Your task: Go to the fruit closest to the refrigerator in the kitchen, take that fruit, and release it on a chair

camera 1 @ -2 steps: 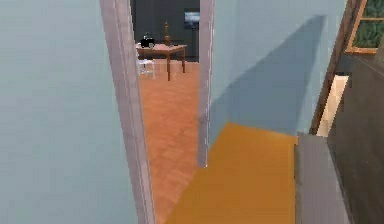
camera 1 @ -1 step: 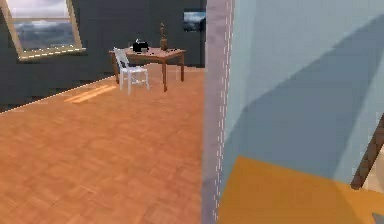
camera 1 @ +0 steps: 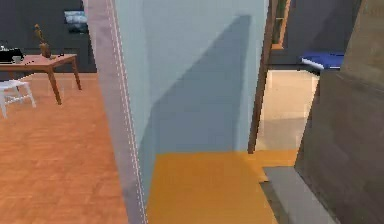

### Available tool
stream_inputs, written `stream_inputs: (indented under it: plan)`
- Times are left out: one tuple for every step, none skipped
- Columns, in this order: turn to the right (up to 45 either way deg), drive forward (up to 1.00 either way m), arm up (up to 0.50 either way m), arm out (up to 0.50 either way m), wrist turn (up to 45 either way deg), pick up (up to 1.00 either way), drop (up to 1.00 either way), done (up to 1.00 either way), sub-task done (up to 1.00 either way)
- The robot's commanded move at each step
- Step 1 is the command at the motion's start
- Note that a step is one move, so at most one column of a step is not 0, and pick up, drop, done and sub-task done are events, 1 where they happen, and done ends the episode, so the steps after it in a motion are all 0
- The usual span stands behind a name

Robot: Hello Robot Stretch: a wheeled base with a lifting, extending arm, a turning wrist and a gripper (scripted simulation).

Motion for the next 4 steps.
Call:
stream_inputs:
  plan:
    - [0.0,0.30,0.00,0.00,0.0,0.00,0.00,0.00,0.00]
    - [-45.0,0.00,0.00,0.00,0.0,0.00,0.00,0.00,0.00]
    - [-24.0,0.00,0.00,0.00,0.0,0.00,0.00,0.00,0.00]
    - [0.0,0.45,0.00,0.00,0.0,0.00,0.00,0.00,0.00]
